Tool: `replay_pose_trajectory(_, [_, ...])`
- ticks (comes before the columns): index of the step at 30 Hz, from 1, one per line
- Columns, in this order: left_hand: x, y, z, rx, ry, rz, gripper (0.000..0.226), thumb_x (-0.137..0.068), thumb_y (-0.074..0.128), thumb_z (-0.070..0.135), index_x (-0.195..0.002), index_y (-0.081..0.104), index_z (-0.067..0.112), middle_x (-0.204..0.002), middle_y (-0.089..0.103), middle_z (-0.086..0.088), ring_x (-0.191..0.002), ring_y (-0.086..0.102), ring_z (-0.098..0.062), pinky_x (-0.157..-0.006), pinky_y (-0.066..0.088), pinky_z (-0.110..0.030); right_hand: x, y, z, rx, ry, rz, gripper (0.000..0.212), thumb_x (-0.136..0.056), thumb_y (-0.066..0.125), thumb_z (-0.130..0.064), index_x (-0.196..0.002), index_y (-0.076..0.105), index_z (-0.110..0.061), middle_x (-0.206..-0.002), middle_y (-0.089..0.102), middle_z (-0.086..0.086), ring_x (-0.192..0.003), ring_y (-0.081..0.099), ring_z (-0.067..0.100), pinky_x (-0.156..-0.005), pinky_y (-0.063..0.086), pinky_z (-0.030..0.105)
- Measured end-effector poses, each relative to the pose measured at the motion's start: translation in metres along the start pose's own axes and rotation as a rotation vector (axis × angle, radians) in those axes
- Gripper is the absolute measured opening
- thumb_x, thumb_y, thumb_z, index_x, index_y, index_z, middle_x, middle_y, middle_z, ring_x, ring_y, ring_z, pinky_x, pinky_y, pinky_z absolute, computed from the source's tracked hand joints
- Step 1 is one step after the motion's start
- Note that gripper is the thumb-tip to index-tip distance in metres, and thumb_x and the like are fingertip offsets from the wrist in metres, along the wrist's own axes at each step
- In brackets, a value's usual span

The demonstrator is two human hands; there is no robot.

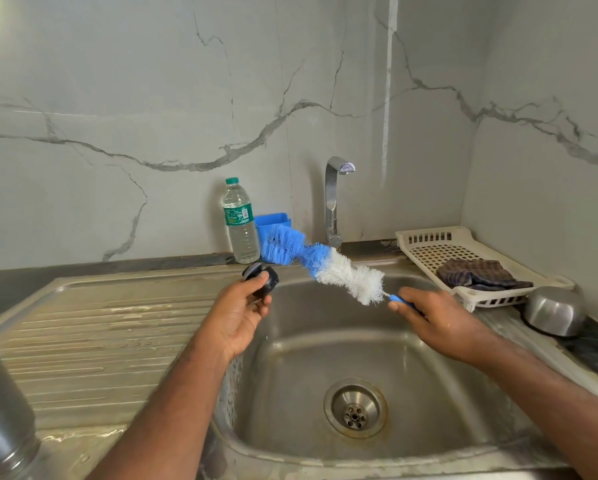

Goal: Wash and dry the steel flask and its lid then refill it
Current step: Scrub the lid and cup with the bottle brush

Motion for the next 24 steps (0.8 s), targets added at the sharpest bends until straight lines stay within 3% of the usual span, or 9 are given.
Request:
replay_pose_trajectory(3, [-0.003,-0.006,0.007,0.129,0.056,0.005,0.02,-0.093,0.059,-0.003,-0.11,0.059,0.007,-0.106,0.062,-0.023,-0.09,0.065,-0.031,-0.076,0.061,-0.036,0.0,0.004,0.001,-0.003,0.008,-0.024,0.042,-0.102,0.05,-0.045,-0.068,0.043,-0.021,-0.057,0.045,-0.006,-0.053,0.04,0.009,-0.053,0.034,0.033])
replay_pose_trajectory(6, [-0.003,-0.007,0.008,0.113,0.064,-0.018,0.02,-0.093,0.061,0.002,-0.111,0.06,0.011,-0.115,0.068,-0.021,-0.106,0.069,-0.038,-0.091,0.055,-0.052,0.001,0.011,0.001,-0.019,0.023,-0.069,0.044,-0.102,0.05,-0.045,-0.069,0.045,-0.017,-0.056,0.043,-0.006,-0.051,0.039,0.008,-0.053,0.032,0.03])
replay_pose_trajectory(9, [-0.004,-0.011,0.013,0.047,0.107,0.02,0.033,-0.089,0.068,0.007,-0.12,0.061,0.018,-0.111,0.073,-0.012,-0.1,0.068,-0.028,-0.081,0.053,-0.042,0.001,0.013,0.002,-0.049,0.05,-0.086,0.045,-0.102,0.049,-0.046,-0.069,0.046,-0.015,-0.057,0.044,-0.005,-0.052,0.039,0.007,-0.055,0.033,0.03])
replay_pose_trajectory(11, [-0.006,-0.013,0.016,0.091,0.133,0.034,0.05,-0.087,0.068,0.0,-0.13,0.058,0.023,-0.111,0.071,-0.014,-0.09,0.066,-0.026,-0.074,0.052,-0.036,0.003,0.013,0.002,-0.037,0.066,-0.113,0.044,-0.103,0.045,-0.048,-0.071,0.054,-0.019,-0.061,0.055,-0.002,-0.058,0.05,0.009,-0.061,0.041,0.032])
replay_pose_trajectory(13, [-0.007,-0.009,0.018,0.131,0.144,-0.009,0.052,-0.085,0.066,-0.009,-0.129,0.059,0.017,-0.117,0.066,-0.02,-0.093,0.068,-0.028,-0.078,0.059,-0.034,0.003,0.014,-0.002,-0.033,0.062,-0.121,0.043,-0.103,0.041,-0.049,-0.073,0.059,-0.023,-0.067,0.062,0.001,-0.066,0.057,0.01,-0.068,0.047,0.034])
replay_pose_trajectory(17, [-0.002,0.012,0.01,0.097,0.143,-0.103,0.064,-0.071,0.072,-0.009,-0.133,0.057,-0.001,-0.127,0.061,-0.025,-0.109,0.07,-0.036,-0.091,0.06,-0.044,0.0,0.018,-0.01,-0.03,0.039,-0.098,0.045,-0.104,0.039,-0.048,-0.072,0.053,-0.019,-0.066,0.058,0.004,-0.061,0.051,0.011,-0.063,0.044,0.035])
replay_pose_trajectory(21, [-0.008,-0.005,0.023,0.197,0.204,-0.026,0.057,-0.071,0.074,0.0,-0.126,0.06,-0.002,-0.128,0.064,-0.025,-0.108,0.071,-0.032,-0.091,0.06,-0.044,0.002,0.011,0.003,-0.015,0.057,-0.11,0.046,-0.104,0.04,-0.047,-0.071,0.047,-0.016,-0.061,0.051,0.001,-0.057,0.045,0.008,-0.06,0.04,0.034])
replay_pose_trajectory(24, [-0.008,-0.008,0.023,0.029,0.211,-0.034,0.055,-0.074,0.075,0.009,-0.127,0.061,0.0,-0.124,0.069,-0.02,-0.104,0.072,-0.028,-0.09,0.059,-0.05,0.003,0.016,0.006,0.011,0.057,-0.145,0.046,-0.105,0.041,-0.046,-0.071,0.047,-0.016,-0.06,0.049,-0.005,-0.056,0.044,0.007,-0.059,0.038,0.03])
Point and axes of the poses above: each hand's wrist, its own x-axis away from the middle knuckle, its own y-axis out of the palm, z = x × y, the point moved 9 cm from there along -x, towards the middle knuckle
